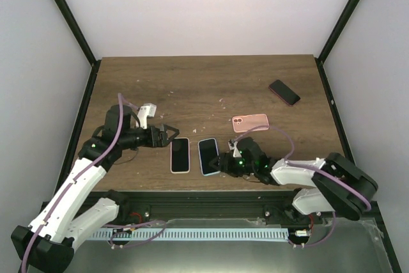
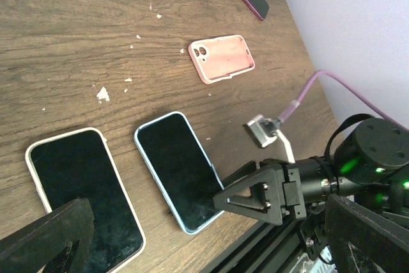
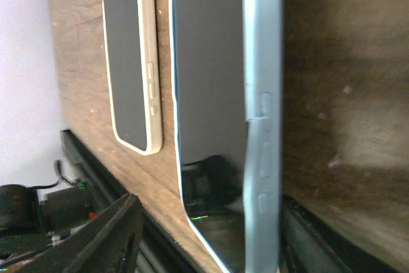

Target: Put the phone into the phone case

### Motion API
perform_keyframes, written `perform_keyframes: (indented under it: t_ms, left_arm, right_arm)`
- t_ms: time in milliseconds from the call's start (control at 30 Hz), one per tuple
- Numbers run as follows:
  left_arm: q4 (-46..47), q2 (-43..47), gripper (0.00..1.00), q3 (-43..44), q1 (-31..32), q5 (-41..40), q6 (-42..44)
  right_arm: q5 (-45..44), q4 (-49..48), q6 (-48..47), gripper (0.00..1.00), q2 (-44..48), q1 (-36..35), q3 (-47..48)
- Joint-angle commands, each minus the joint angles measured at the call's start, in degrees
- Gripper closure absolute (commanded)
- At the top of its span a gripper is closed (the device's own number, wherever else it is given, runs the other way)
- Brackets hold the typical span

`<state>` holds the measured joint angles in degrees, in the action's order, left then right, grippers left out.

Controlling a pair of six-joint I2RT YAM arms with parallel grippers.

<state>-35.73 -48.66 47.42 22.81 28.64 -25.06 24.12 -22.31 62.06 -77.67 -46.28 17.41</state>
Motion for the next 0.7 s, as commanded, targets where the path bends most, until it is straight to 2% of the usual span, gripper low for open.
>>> perform_keyframes:
  t_ms: [0, 67, 133, 400, 667]
  left_arm:
    - [-1.3, 0.1, 0.0, 1.2, -0.3, -1.3, 2.7]
    - [-1.3, 0.4, 0.0, 1.2, -0.3, -1.8, 3.8]
    - [-1.2, 0.7, 0.0, 1.1, -0.3, -2.4, 4.7]
    - [-1.4, 1.5, 0.0, 1.3, -0.3, -2.4, 6.6]
    - [-1.1, 2.5, 0.0, 0.5, -0.3, -2.2, 6.8]
  right_arm:
    - [-9.6, 14.8, -5.0, 0.36, 5.7, 0.0, 6.6]
    - [-13.2, 19.4, -7.3, 0.24, 7.8, 0.3, 9.2]
    - [-16.0, 24.0, -9.0, 0.19, 8.9, 1.1, 11.2]
    - [-16.9, 28.2, -14.6, 0.17, 9.2, 9.0, 16.3]
    - [-13.0, 28.4, -22.4, 0.19, -0.6, 10.9, 22.7]
